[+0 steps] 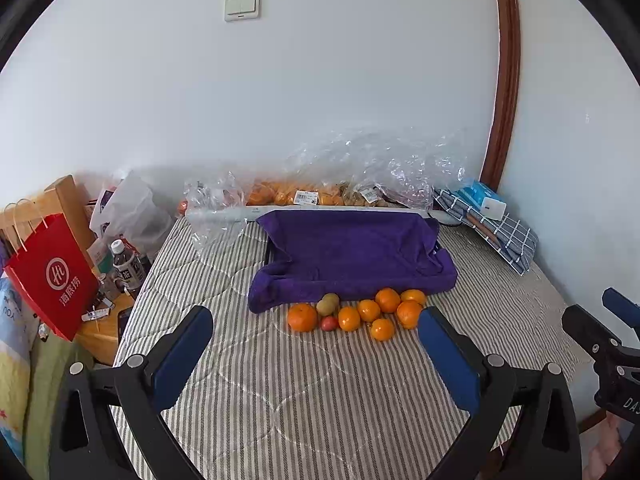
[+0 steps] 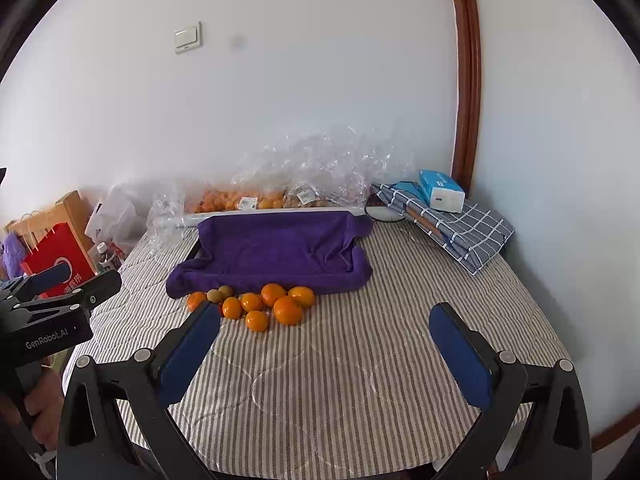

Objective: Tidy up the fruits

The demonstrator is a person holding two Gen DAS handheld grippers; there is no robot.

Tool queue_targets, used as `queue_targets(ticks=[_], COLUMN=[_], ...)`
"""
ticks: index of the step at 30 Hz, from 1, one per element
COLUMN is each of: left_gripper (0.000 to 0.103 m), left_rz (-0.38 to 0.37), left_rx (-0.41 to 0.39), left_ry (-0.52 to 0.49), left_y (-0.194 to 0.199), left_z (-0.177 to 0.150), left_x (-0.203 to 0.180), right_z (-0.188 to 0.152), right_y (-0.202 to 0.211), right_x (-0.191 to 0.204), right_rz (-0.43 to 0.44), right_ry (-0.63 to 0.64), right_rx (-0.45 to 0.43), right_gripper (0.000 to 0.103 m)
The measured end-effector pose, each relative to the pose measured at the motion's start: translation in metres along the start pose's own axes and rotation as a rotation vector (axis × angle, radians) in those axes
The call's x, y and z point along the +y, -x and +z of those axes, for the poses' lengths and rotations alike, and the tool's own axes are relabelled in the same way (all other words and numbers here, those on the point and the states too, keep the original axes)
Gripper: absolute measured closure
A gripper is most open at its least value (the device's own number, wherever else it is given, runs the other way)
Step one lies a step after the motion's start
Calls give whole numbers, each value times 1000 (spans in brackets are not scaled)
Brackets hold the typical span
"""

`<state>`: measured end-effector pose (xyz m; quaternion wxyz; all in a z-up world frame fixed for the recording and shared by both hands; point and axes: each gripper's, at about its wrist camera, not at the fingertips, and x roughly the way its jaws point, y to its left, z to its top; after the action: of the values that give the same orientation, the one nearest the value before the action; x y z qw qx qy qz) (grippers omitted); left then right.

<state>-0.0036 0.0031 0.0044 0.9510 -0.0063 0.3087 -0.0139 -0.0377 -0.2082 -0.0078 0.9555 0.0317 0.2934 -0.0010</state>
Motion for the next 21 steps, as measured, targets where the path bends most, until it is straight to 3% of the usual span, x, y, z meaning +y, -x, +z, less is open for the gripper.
queue_targets(ticks=[21], left_gripper=[0], left_rz=[-10], left_rx=[3], left_ry=[-1], left_y=[0], left_z=[1], left_x=[-4], right_z=[0], right_y=[6], right_x=[0], right_rz=[16], right_ry=[-23], right_rx=[-15], right_gripper=[0])
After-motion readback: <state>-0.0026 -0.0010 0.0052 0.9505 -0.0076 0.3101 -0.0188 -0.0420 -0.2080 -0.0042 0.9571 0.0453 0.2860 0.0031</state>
